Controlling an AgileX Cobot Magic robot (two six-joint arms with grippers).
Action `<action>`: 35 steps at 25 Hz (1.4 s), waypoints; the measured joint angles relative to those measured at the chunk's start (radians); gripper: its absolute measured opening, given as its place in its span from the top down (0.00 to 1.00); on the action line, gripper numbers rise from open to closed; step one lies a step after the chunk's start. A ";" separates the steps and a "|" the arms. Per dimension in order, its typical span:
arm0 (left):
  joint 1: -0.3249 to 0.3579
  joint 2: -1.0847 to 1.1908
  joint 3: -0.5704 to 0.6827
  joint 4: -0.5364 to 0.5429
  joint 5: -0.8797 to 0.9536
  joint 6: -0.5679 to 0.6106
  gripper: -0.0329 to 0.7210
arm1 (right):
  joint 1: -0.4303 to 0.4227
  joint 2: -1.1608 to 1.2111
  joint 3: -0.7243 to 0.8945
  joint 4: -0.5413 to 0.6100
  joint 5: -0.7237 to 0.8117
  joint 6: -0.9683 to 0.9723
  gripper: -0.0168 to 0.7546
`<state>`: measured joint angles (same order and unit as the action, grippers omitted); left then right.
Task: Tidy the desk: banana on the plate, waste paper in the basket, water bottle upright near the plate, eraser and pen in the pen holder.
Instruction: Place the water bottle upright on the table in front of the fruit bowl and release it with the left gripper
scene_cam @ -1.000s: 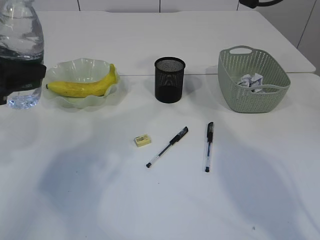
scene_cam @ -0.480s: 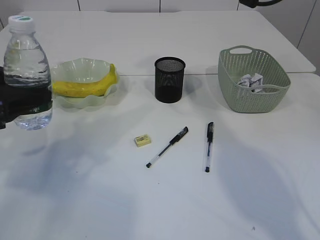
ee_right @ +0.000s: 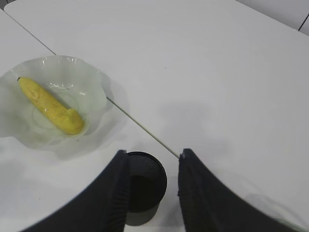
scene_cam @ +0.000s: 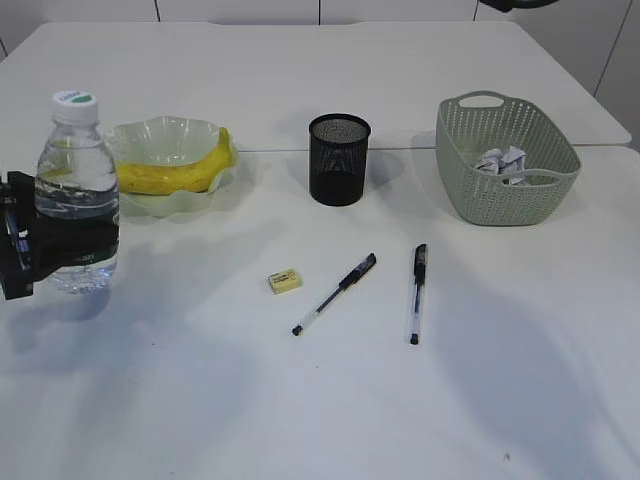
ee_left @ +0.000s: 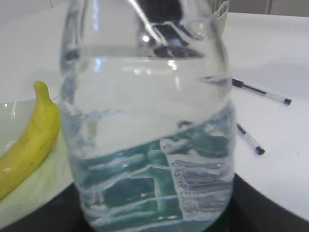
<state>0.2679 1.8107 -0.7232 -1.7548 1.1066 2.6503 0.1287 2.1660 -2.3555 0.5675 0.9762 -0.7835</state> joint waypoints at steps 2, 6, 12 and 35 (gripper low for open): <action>0.000 0.028 0.000 -0.002 0.000 0.016 0.45 | 0.000 0.000 0.000 0.000 -0.001 0.000 0.64; 0.000 0.078 -0.001 -0.009 -0.002 0.050 0.45 | 0.000 0.000 0.000 0.000 -0.002 0.000 0.64; 0.000 0.138 -0.027 -0.013 -0.006 0.095 0.45 | 0.000 0.000 0.000 0.000 -0.016 0.000 0.64; -0.002 0.391 -0.239 -0.040 0.043 0.143 0.45 | 0.000 0.000 0.000 0.000 -0.053 -0.042 0.64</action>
<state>0.2660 2.2017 -0.9624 -1.7953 1.1497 2.7929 0.1287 2.1660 -2.3555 0.5675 0.9234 -0.8258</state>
